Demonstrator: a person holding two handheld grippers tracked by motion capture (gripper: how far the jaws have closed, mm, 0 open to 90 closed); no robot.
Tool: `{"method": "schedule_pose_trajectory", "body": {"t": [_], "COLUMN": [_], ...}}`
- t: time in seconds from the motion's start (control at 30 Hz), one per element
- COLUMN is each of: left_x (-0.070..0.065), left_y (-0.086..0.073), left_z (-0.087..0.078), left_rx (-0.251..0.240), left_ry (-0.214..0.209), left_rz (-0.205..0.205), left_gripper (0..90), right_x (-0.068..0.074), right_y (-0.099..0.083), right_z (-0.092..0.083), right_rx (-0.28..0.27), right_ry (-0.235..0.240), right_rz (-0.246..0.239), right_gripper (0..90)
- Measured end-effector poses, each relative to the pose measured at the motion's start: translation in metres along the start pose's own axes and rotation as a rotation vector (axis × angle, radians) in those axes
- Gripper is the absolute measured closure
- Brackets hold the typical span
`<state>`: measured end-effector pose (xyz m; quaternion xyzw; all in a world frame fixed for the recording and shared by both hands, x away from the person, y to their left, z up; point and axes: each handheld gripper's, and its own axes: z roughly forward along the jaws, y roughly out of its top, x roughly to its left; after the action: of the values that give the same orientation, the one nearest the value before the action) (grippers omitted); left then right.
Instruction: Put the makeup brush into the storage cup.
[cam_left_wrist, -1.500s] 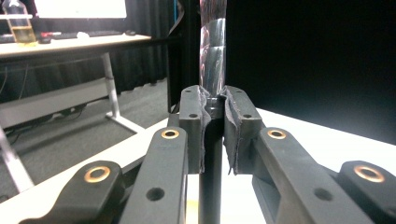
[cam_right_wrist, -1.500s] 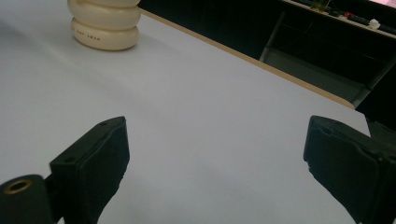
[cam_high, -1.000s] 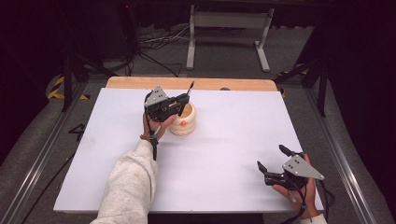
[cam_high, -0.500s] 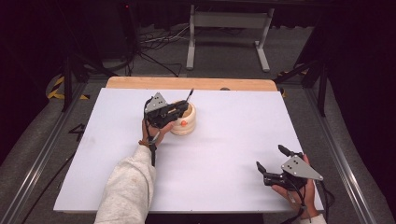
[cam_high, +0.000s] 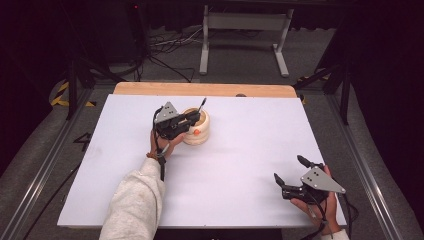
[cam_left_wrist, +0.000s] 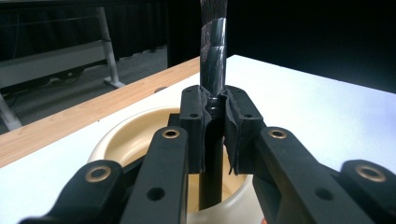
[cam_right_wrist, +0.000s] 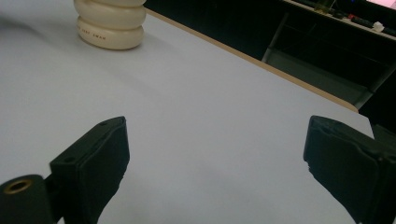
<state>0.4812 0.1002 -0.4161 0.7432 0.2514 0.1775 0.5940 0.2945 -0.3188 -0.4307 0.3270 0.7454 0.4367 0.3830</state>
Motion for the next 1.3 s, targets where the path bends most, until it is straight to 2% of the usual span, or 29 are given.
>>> {"method": "schedule_pose_trajectory", "body": {"t": [0.43, 0.6, 1.1, 1.3], "left_x": [0.000, -0.003, -0.006, -0.008], "left_y": [0.000, 0.002, 0.009, 0.010], "left_z": [-0.001, -0.001, -0.007, -0.008], "left_rx": [-0.007, 0.005, 0.005, 0.004], "left_ry": [0.018, 0.035, 0.026, 0.037], "left_rz": [0.001, 0.017, 0.050, 0.064], "left_gripper": [79.0, 78.9, 78.3, 75.5], "right_x": [0.000, 0.001, 0.001, 0.001], "right_y": [0.000, 0.000, 0.000, 0.000], "right_z": [0.000, 0.001, 0.001, 0.000], "right_rx": [0.002, 0.005, 0.007, 0.007], "right_ry": [0.005, 0.006, 0.008, 0.006], "right_rz": [-0.001, -0.005, -0.006, -0.008], "right_gripper": [7.7, 7.9, 7.9, 7.9]}}
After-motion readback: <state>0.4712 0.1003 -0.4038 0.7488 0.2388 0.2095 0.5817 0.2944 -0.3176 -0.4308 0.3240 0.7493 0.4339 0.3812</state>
